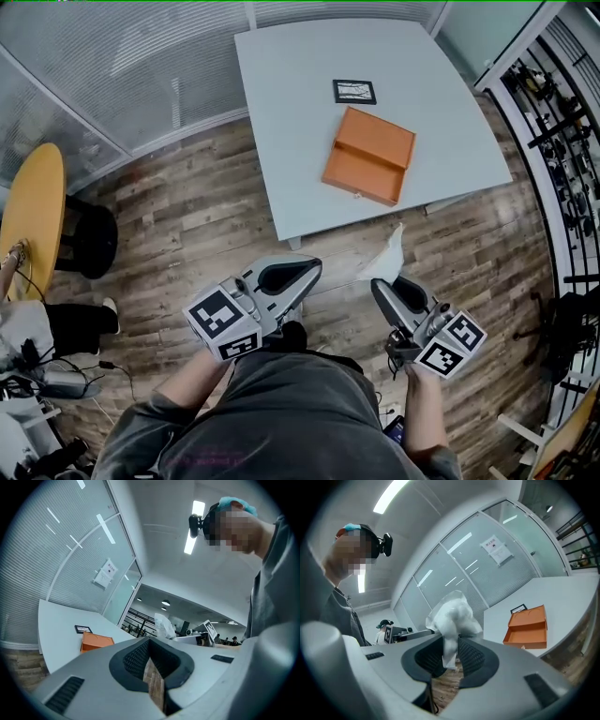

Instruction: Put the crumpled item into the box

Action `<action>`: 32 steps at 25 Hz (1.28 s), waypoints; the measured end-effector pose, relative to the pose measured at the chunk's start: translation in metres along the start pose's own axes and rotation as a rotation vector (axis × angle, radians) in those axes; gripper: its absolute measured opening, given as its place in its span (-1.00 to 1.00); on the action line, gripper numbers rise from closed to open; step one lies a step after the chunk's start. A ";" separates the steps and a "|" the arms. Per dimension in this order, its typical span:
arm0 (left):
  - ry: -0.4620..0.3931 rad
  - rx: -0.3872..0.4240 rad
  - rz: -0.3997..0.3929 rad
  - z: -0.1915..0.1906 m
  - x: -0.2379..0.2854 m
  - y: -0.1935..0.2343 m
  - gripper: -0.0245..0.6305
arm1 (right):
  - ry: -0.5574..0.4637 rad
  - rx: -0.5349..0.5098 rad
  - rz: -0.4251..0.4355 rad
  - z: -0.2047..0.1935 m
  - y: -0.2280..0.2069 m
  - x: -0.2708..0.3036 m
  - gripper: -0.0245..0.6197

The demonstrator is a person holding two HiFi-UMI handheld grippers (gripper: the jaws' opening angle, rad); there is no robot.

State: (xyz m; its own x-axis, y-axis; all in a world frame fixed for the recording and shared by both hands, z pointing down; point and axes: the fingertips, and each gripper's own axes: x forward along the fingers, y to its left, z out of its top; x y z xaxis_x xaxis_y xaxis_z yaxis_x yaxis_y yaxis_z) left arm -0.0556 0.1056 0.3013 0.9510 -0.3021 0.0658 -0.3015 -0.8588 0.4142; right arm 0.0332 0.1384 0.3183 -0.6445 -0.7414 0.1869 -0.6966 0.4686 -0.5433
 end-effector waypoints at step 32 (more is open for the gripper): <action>0.022 0.006 -0.049 0.022 0.028 0.072 -0.89 | -0.030 0.000 -0.065 0.034 -0.042 0.051 -0.63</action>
State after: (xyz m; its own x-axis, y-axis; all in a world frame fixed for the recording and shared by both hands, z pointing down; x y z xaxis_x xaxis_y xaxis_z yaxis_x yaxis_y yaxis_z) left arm -0.0522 0.0260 0.3131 0.9659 -0.2505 0.0654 -0.2548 -0.8749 0.4118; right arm 0.0403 0.0640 0.3228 -0.5879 -0.7844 0.1974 -0.7367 0.4185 -0.5311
